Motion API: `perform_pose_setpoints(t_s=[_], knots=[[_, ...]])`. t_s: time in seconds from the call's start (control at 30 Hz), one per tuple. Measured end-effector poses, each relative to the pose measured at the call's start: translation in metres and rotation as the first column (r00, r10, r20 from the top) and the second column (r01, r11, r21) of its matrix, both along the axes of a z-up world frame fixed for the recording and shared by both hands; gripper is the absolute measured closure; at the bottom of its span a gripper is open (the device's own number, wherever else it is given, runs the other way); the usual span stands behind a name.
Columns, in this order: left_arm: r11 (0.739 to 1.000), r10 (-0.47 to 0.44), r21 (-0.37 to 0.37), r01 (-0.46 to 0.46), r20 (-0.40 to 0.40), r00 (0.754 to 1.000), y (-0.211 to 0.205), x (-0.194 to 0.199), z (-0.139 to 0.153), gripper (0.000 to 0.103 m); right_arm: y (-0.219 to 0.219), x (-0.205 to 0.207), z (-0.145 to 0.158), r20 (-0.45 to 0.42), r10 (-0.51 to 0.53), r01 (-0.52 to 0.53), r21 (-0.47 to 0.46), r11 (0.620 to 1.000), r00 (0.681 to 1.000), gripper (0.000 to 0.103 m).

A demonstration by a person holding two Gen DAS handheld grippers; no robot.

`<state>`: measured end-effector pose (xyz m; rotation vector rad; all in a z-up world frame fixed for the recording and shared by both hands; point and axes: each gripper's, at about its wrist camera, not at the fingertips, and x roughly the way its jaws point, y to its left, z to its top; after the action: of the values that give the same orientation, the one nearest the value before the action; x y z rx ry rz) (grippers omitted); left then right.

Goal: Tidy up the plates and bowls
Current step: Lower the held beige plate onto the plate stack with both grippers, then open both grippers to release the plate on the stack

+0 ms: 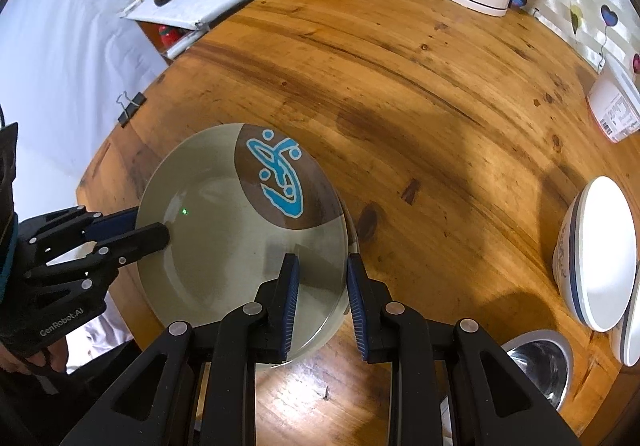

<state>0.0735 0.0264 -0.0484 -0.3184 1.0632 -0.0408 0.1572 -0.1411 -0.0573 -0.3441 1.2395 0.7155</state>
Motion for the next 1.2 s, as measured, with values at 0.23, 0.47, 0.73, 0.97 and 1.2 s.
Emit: perform_pose_setpoints(t_s=[0.23,0.47,0.73,0.97,1.2], knots=[[0.999,-0.005,0.038,0.004,0.010,1.000,-0.005,-0.001,-0.001,0.074,-0.003,-0.004,-0.002,0.016,-0.008,0.008,0.005,1.000,1.000,0.079],[0.998,-0.011,0.056,0.010,0.019,1.000,-0.008,-0.001,-0.002,0.070,-0.006,-0.007,-0.002,0.034,-0.013,0.012,0.015,1.000,0.999,0.078],[0.999,-0.011,0.037,0.010,0.030,0.999,-0.007,0.000,-0.005,0.061,-0.019,-0.007,-0.004,0.030,-0.057,0.056,0.040,0.998,0.998,0.066],[0.999,0.013,0.038,-0.014,0.048,0.999,-0.001,0.000,-0.003,0.059,-0.035,-0.008,0.001,0.033,-0.116,0.112,0.086,0.990,0.993,0.066],[0.999,-0.011,0.038,0.009,0.050,0.999,-0.008,0.001,-0.004,0.056,-0.040,-0.018,-0.003,0.026,-0.155,0.151,0.120,0.981,0.987,0.067]])
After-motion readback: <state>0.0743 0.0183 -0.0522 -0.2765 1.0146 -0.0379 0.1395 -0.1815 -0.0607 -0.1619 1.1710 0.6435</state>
